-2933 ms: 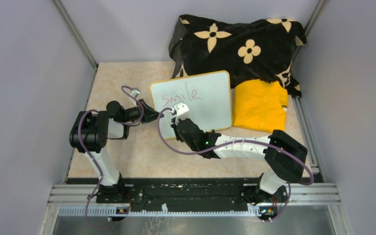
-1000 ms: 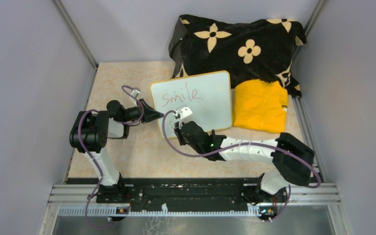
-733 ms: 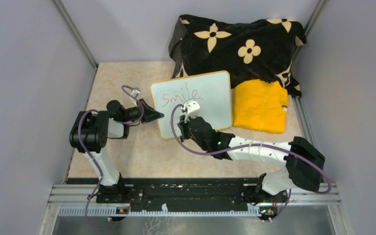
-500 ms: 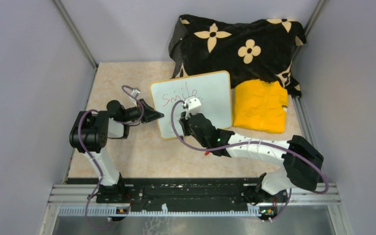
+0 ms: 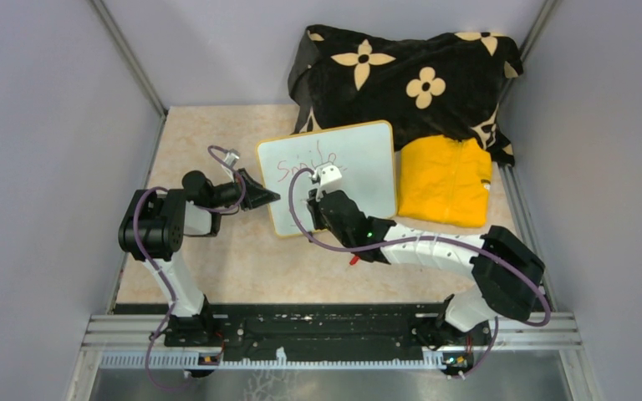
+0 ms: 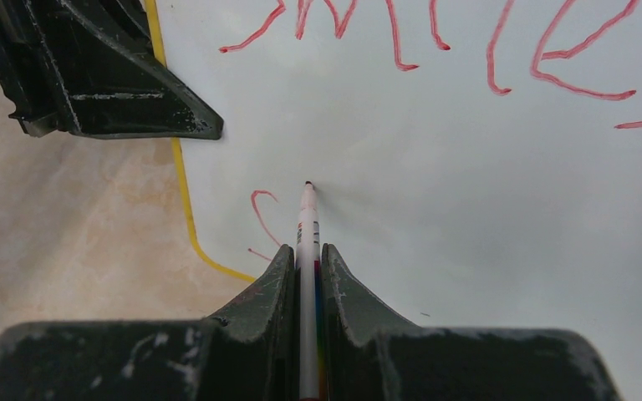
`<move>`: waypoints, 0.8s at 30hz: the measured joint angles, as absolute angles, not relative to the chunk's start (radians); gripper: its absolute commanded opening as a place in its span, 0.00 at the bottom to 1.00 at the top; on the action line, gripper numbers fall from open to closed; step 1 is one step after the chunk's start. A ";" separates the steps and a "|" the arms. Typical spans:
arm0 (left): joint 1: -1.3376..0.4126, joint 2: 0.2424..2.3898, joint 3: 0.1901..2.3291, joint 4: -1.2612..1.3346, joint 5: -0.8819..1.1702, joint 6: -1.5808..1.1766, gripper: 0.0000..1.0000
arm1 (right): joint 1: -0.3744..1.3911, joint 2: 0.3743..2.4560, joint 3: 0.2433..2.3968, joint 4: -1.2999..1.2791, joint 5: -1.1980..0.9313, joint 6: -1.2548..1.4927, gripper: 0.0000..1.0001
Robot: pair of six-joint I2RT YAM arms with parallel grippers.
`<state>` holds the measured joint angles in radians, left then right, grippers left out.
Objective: Write a sentence on the whiteboard
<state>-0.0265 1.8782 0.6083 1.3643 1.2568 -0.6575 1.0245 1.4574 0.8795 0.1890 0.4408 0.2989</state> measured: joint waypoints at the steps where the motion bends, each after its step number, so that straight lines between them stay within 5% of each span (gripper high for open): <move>1: -0.027 1.878 0.609 1.362 1.257 -0.657 0.00 | 1.023 1.458 0.879 0.189 0.439 0.300 0.00; 24: -0.027 1.878 0.611 1.352 1.257 -0.653 0.00 | 1.026 1.444 0.760 0.183 0.377 0.389 0.00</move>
<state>-0.0265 1.8782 0.6113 1.3521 1.2572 -0.6529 1.0256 1.4437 0.7601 0.1829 0.3767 0.3889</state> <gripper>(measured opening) 0.135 0.115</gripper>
